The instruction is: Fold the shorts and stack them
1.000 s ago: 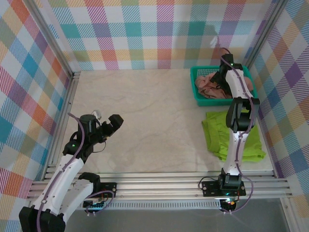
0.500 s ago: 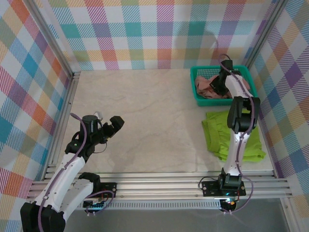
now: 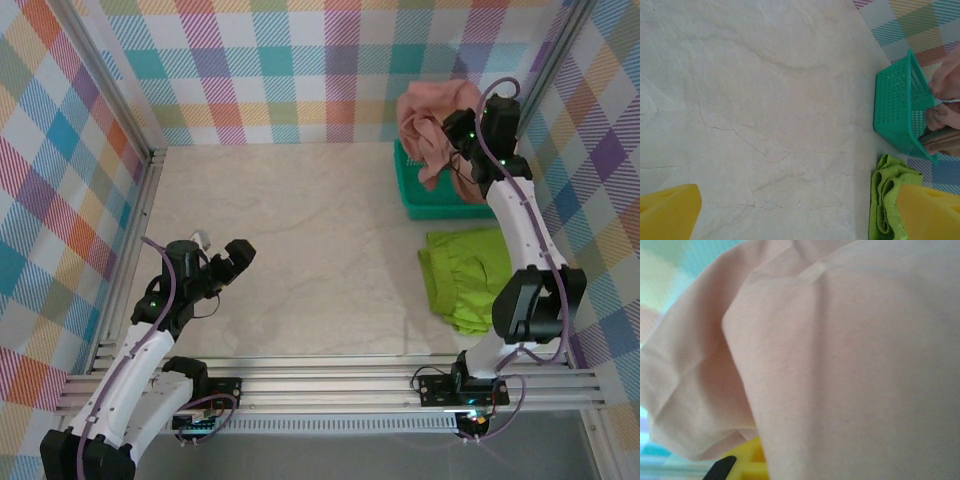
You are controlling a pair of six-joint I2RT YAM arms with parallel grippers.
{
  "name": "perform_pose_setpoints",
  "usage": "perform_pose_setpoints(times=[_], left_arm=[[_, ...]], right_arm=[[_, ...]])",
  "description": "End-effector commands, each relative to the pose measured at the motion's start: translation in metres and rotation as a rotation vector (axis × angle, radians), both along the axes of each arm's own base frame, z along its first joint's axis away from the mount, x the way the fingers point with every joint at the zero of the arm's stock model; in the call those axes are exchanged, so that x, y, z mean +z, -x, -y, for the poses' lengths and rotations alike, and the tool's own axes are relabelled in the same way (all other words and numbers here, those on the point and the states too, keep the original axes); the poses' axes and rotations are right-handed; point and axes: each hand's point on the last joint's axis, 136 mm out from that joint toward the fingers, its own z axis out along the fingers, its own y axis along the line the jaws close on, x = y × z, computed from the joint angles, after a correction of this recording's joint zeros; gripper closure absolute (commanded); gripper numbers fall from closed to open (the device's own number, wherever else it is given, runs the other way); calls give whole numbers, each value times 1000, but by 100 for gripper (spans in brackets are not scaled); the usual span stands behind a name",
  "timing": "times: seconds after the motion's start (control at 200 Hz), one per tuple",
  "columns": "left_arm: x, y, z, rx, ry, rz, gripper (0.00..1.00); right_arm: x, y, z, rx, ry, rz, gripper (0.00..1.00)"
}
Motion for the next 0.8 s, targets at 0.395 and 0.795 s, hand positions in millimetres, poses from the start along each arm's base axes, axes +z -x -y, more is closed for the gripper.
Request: perform_pose_setpoints(times=[0.395,0.795], left_arm=[[43,4,-7,21,6,89,0],[72,11,-2,-24,-1,113,0]], right_arm=[[109,114,-251,652,346,334,88],[-61,119,-263,654,434,-99,25]])
